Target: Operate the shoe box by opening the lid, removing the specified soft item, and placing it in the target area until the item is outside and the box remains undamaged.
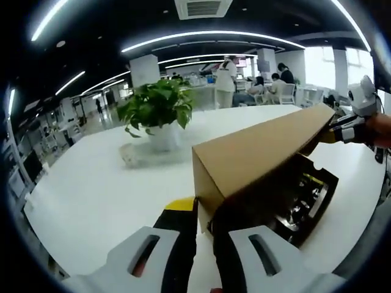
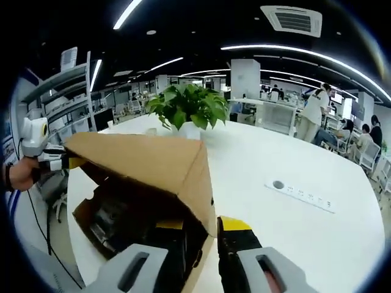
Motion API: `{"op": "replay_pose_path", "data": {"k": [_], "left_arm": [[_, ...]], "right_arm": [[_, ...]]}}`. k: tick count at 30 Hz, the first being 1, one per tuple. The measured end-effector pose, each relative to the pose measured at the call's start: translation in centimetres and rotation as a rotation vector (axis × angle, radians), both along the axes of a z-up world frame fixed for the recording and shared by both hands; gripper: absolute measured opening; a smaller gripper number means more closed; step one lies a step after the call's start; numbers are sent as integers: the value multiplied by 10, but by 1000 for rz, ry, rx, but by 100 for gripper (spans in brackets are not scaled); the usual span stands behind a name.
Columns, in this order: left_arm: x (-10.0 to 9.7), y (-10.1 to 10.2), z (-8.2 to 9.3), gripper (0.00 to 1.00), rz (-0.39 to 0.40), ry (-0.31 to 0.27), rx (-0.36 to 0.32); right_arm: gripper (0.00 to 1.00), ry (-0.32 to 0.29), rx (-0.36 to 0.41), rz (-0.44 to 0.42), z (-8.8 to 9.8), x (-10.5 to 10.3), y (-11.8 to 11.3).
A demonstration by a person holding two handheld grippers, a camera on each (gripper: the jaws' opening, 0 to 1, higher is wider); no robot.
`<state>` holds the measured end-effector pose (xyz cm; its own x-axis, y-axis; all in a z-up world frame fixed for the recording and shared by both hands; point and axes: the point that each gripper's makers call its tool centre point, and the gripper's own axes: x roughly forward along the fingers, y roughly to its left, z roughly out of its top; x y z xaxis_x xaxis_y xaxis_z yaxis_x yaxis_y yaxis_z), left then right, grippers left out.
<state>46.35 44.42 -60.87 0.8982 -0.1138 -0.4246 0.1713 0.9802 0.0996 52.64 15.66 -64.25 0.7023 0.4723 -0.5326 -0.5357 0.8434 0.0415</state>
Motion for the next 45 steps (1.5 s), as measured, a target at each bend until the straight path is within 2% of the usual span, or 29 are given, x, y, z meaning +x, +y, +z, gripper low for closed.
{"op": "replay_pose_path", "data": {"k": [6, 10, 12, 14, 20, 27, 40, 42, 45], "left_arm": [[3, 1, 1, 6, 3, -3, -5], [5, 2, 2, 5, 3, -4, -7], [6, 2, 2, 5, 3, -4, -6], [7, 2, 3, 5, 2, -7, -6], [14, 3, -3, 5, 7, 6, 1], [18, 4, -15, 4, 11, 33, 0], [24, 8, -11, 5, 42, 10, 9], [23, 10, -13, 6, 59, 19, 20], [22, 9, -17, 5, 69, 26, 1]], "right_arm": [[12, 29, 29, -50, -7, 10, 0], [4, 32, 22, -46, -11, 12, 5], [0, 29, 11, -73, -11, 15, 1], [0, 34, 42, -81, -9, 18, 2], [0, 31, 56, -81, -7, 21, 2], [0, 31, 57, -75, -5, 23, 3], [0, 33, 44, -69, -3, 33, 3], [0, 33, 42, -67, -3, 33, 4], [0, 32, 36, -63, -2, 33, 4]]}}
